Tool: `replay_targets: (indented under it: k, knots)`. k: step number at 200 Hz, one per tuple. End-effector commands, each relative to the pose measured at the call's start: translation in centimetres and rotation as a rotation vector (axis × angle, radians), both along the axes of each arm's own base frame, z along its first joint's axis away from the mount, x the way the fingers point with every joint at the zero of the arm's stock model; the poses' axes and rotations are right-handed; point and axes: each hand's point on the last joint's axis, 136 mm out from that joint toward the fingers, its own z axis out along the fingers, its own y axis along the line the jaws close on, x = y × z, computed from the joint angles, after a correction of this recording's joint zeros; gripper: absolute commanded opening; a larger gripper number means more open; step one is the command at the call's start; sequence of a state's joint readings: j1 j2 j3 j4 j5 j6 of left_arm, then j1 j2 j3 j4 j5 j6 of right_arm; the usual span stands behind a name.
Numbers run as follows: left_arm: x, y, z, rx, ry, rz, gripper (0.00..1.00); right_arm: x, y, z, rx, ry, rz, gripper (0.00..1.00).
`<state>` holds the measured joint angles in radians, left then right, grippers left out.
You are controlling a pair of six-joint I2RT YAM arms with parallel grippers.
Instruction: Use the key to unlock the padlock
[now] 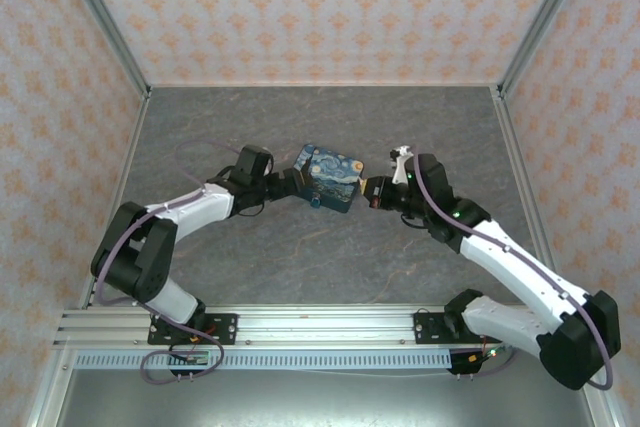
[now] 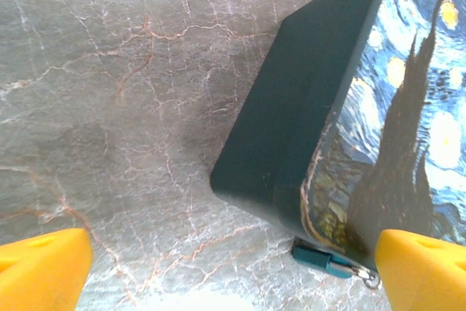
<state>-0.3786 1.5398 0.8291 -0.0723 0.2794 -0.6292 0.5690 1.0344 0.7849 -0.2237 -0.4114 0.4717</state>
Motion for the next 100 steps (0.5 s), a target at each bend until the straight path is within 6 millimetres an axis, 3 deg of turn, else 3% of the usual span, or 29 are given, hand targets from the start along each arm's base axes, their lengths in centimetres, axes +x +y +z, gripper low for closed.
replay_targets:
  k: [1, 40, 71, 100]
  knots:
    - [-0.3, 0.6, 2.8, 0.017, -0.082, -0.023, 1.00, 1.0, 1.4, 0.0, 0.065, -0.008, 0.008, 0.00]
    - [-2.6, -0.2, 5.7, -0.078, -0.237, -0.111, 1.00, 3.2, 3.7, -2.3, 0.103, 0.047, 0.028, 0.00]
    - [-5.2, -1.1, 5.2, -0.116, -0.272, -0.207, 1.00, 5.2, 4.7, -4.6, 0.052, 0.093, 0.015, 0.00]
    - [-6.3, -1.3, 4.3, -0.155, -0.278, -0.218, 1.00, 6.7, 5.8, -6.6, 0.019, 0.116, 0.033, 0.00]
